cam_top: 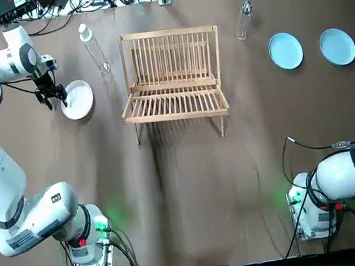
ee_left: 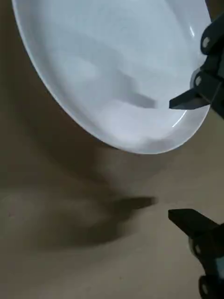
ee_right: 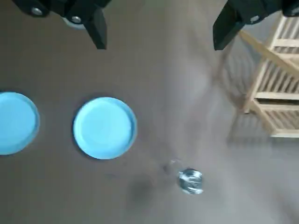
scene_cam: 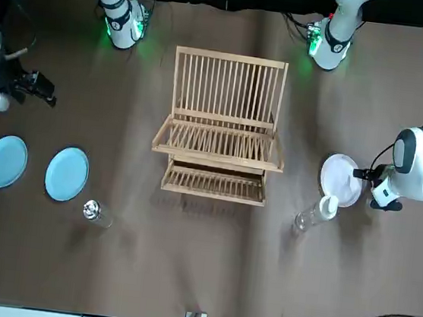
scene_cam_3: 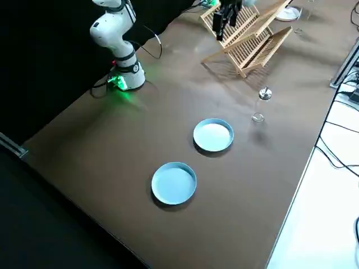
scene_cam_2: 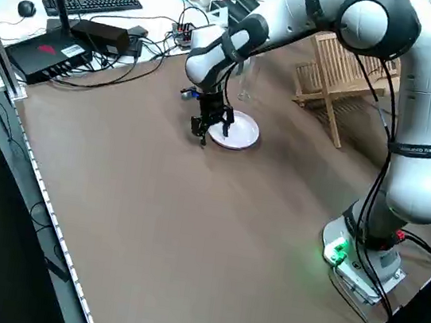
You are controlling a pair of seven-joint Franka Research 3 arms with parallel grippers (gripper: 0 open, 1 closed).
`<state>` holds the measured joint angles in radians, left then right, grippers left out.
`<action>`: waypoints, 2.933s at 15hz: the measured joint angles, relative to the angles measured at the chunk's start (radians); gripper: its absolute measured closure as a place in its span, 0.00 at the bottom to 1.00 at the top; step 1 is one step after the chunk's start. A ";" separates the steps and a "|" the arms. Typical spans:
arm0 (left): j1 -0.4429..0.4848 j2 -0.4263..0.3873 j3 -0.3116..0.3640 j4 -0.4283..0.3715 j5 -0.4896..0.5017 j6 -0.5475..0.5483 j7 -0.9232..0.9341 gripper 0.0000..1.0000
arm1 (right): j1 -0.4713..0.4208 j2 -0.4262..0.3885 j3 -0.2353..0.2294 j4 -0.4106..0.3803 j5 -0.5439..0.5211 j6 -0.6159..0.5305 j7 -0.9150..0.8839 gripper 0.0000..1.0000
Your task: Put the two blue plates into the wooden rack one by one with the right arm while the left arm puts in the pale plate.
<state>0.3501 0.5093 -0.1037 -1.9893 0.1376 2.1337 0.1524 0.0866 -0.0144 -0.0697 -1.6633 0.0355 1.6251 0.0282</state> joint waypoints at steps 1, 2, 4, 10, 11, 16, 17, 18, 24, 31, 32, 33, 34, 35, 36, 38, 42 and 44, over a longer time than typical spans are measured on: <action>0.000 0.001 0.000 0.000 0.000 0.000 0.000 0.06 | -0.016 0.007 -0.001 -0.007 -0.021 0.000 -0.001 0.00; 0.000 0.001 0.000 0.000 0.000 0.000 0.000 0.10 | -0.038 0.023 -0.001 -0.014 -0.041 0.007 -0.005 0.00; 0.001 0.002 0.000 0.000 0.000 0.000 0.000 0.29 | -0.097 0.091 -0.003 -0.029 -0.054 0.062 -0.076 0.00; 0.001 0.013 0.000 -0.001 0.000 0.000 -0.004 0.79 | -0.203 0.407 -0.006 -0.025 -0.062 0.288 -0.193 0.00; 0.001 0.019 0.000 -0.001 0.000 0.001 -0.010 0.81 | -0.217 0.485 -0.006 -0.021 -0.062 0.367 -0.193 0.00; 0.001 -0.022 -0.031 0.020 -0.001 -0.067 -0.022 0.94 | -0.309 0.599 -0.006 -0.008 -0.035 0.435 -0.197 0.00; 0.001 -0.051 -0.047 0.032 -0.001 -0.138 -0.036 0.95 | -0.326 0.609 -0.005 -0.007 -0.012 0.438 -0.199 0.00; 0.001 -0.089 -0.067 0.050 -0.001 -0.227 -0.054 0.96 | -0.338 0.618 -0.005 -0.006 0.010 0.441 -0.200 0.00; -0.001 -0.314 -0.197 0.141 -0.124 -0.768 -0.167 0.96 | -0.348 0.684 -0.002 -0.004 0.057 0.506 -0.201 0.07; -0.018 -0.319 -0.420 0.168 -0.340 -0.995 -0.494 0.96 | -0.352 0.705 -0.002 -0.003 0.061 0.519 -0.198 0.70; -0.019 -0.318 -0.441 0.169 -0.382 -0.997 -0.547 0.96 | -0.353 0.705 -0.002 -0.003 0.061 0.518 -0.197 0.80; -0.020 -0.317 -0.458 0.172 -0.426 -0.997 -0.592 0.96 | -0.355 0.705 -0.002 -0.003 0.061 0.515 -0.197 0.90; -0.023 -0.315 -0.472 0.179 -0.470 -0.997 -0.633 0.96 | -0.355 0.703 -0.001 -0.001 0.065 0.508 -0.197 0.97; -0.031 -0.313 -0.478 0.187 -0.508 -0.997 -0.666 0.96 | -0.355 0.701 -0.001 0.002 0.065 0.500 -0.197 0.98; -0.047 -0.307 -0.479 0.196 -0.541 -0.997 -0.694 0.96 | -0.355 0.702 -0.001 0.004 0.066 0.489 -0.197 0.98; -0.116 -0.260 -0.479 0.230 -0.586 -0.971 -0.805 0.96 | -0.356 0.702 -0.001 0.010 0.066 0.433 -0.198 0.98; -0.192 -0.186 -0.479 0.241 -0.589 -0.870 -0.879 0.96 | -0.347 0.683 0.013 0.041 0.066 0.266 -0.201 0.98; -0.214 -0.162 -0.479 0.242 -0.589 -0.837 -0.896 0.96 | -0.324 0.633 0.018 0.076 0.066 0.121 -0.201 0.98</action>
<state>0.1361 0.3475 -0.5829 -1.7474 -0.4517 1.2970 -0.7436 -0.2374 0.6189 -0.0518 -1.5875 0.1016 1.7461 -0.1727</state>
